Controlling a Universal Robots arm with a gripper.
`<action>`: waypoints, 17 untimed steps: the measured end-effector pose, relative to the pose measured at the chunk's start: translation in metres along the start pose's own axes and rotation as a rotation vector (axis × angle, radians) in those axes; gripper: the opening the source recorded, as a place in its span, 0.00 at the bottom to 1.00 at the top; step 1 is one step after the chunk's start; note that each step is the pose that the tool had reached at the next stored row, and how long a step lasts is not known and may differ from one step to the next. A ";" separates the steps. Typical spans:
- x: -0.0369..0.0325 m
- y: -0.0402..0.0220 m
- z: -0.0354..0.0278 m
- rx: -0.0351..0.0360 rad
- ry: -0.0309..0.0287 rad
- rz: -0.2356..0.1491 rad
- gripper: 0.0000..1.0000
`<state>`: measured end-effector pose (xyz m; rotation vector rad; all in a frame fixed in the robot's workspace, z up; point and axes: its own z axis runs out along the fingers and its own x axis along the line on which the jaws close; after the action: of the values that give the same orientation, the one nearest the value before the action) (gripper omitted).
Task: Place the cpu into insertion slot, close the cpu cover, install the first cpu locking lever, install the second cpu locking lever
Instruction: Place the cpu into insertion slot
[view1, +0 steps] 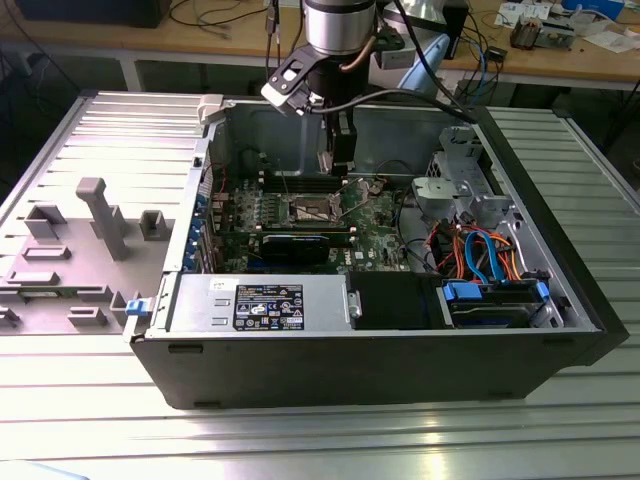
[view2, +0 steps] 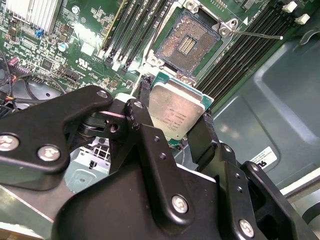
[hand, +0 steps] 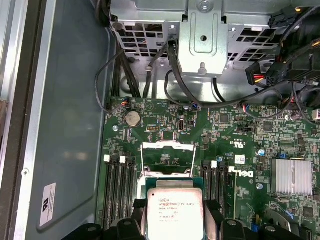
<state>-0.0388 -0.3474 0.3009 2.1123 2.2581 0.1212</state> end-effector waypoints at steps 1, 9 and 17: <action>0.0000 0.0000 0.0002 -0.0001 0.0000 0.000 0.55; 0.0000 -0.0002 0.0021 0.0000 0.0000 0.000 0.55; -0.0001 -0.0003 0.0038 0.0000 0.0000 0.000 0.55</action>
<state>-0.0388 -0.3474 0.2970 2.1123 2.2581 0.1212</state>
